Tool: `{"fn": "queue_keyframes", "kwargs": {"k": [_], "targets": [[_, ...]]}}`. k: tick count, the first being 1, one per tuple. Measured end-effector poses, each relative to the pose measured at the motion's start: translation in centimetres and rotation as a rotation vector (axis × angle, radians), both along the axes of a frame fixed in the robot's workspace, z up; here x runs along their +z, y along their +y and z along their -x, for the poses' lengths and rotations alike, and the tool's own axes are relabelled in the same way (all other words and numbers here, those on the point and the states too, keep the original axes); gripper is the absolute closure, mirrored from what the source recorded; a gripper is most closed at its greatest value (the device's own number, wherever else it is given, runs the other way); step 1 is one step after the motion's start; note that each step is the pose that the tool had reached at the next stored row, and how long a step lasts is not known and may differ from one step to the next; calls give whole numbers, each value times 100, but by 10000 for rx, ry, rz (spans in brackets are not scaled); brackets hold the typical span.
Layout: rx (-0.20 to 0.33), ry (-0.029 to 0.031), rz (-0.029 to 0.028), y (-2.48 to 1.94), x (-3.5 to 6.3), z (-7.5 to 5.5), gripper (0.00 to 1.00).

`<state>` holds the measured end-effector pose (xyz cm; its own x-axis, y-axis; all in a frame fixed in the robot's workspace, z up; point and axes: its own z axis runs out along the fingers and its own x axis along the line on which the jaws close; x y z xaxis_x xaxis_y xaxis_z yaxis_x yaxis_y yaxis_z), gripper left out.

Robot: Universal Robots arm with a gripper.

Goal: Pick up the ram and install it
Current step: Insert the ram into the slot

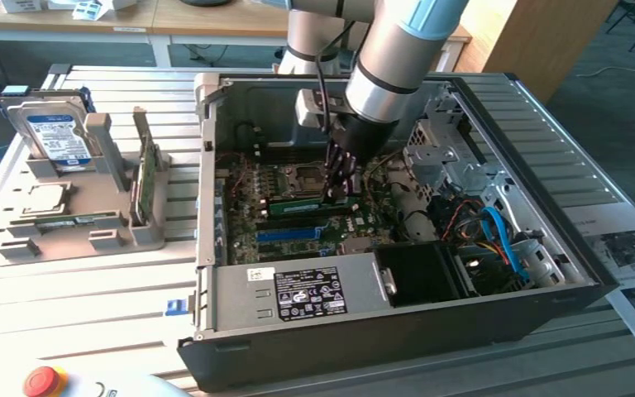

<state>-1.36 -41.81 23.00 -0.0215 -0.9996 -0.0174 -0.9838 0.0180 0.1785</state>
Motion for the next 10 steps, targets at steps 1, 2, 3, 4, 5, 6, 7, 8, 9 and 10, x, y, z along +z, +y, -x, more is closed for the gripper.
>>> {"fn": "queue_keyframes", "kwargs": {"k": [1,2,3,4,5,6,7,8,9,10], "targets": [[0,11,0,0,2,-3,88],[0,23,0,0,4,-6,88],[0,36,-1,0,5,-9,88],[0,50,0,0,8,-13,88],[0,72,2,-1,13,-17,88],[0,103,1,-1,18,-22,88],[0,140,1,-1,23,-27,88],[0,184,0,-1,30,-33,88],[0,229,0,-1,35,-38,88],[1,274,-1,-2,40,-43,88]]}}
